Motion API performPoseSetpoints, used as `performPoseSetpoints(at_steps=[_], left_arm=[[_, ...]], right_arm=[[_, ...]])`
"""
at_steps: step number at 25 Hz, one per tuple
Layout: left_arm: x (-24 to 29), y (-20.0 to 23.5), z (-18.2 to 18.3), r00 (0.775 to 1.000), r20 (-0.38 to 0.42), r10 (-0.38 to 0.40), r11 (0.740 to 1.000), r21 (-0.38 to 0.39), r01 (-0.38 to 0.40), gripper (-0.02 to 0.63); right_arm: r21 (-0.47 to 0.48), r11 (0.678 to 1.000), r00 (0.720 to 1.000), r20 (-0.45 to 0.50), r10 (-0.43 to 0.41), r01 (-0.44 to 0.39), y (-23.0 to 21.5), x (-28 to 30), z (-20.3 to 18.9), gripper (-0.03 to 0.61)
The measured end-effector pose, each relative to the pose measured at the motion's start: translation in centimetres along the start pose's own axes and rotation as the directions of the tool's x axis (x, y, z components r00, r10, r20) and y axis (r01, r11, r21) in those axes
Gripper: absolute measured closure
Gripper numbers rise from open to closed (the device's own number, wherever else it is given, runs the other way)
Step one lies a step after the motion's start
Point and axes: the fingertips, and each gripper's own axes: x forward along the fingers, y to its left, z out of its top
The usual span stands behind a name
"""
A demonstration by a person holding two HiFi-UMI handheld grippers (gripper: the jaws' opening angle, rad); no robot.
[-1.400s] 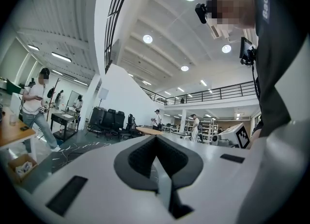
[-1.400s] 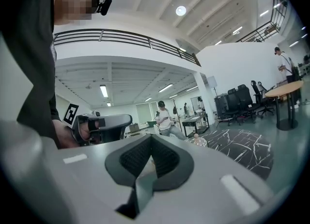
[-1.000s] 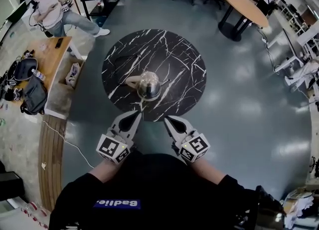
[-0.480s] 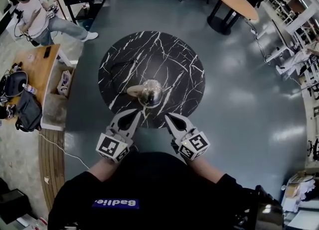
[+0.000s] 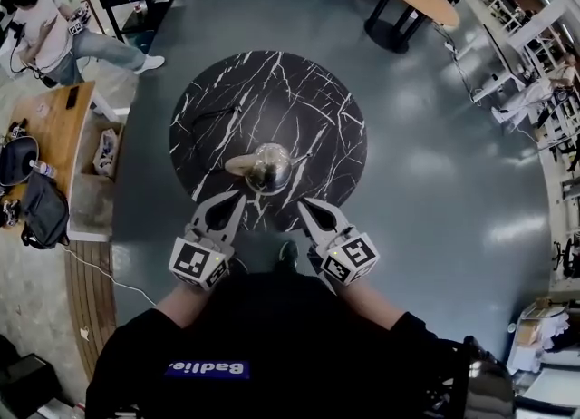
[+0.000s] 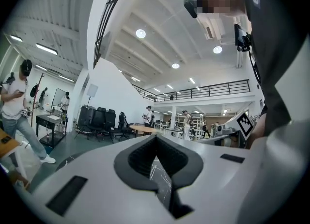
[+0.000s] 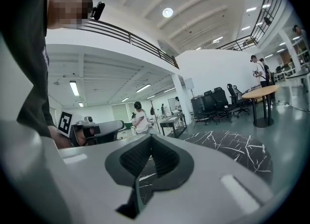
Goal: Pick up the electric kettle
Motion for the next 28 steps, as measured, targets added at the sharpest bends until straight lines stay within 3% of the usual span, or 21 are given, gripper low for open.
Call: performPoseSetpoints(at_steps=[17,28], left_arm=[[5.6,0.2,-2.7,0.996,-0.057,0.071,0.997,0.013,-0.07,0.607],[6.5,1.9,-4.6,0.989,-0.104,0.109,0.994,0.002,-0.109,0.606]], right_arm=[[0.05,0.997,0.998,-0.023,0.06,-0.058,-7.7,0.6,-0.1,0.568],[0.11,0.992,0.996,-0.055,0.072,-0.066,-10.0,1.4,-1.3,0.552]])
